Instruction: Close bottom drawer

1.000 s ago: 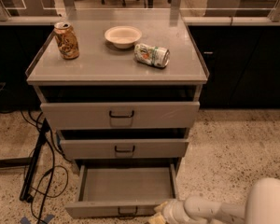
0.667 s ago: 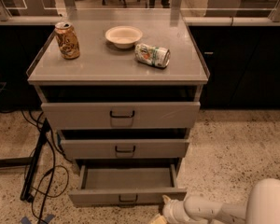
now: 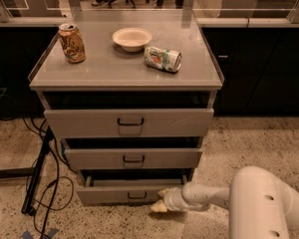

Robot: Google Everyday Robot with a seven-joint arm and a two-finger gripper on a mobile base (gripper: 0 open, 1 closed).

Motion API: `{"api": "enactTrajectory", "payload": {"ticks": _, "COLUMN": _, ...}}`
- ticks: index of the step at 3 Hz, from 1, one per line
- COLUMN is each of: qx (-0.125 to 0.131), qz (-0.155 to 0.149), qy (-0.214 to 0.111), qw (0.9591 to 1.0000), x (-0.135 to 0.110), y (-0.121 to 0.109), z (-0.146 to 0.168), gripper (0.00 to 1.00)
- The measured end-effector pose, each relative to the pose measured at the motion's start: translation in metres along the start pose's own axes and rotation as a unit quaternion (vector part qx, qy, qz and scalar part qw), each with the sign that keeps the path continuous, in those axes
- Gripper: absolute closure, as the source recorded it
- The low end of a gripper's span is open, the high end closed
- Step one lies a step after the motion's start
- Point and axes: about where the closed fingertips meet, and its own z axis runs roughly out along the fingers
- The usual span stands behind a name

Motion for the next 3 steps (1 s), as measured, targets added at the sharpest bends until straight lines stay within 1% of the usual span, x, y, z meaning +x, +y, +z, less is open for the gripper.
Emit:
{"api": "enactTrajectory", "payload": {"ticks": 1, "qx": 0.030, "qz": -0.023, "qy": 0.002, "qw": 0.9993, "x": -0.0248, "y": -0.0400, "z": 0.0111, "gripper": 0.57}}
{"api": "enactTrajectory", "payload": {"ticks": 2, "qx": 0.032, "qz": -0.025, "qy": 0.001, "qw": 0.9992, "x": -0.0274, "y": -0.0424, "z": 0.0120, "gripper": 0.37}}
{"api": "enactTrajectory", "payload": {"ticks": 3, "qx": 0.032, "qz": -0.025, "qy": 0.001, "qw": 0.9992, "x": -0.0274, "y": -0.0423, "z": 0.0120, "gripper": 0.06}}
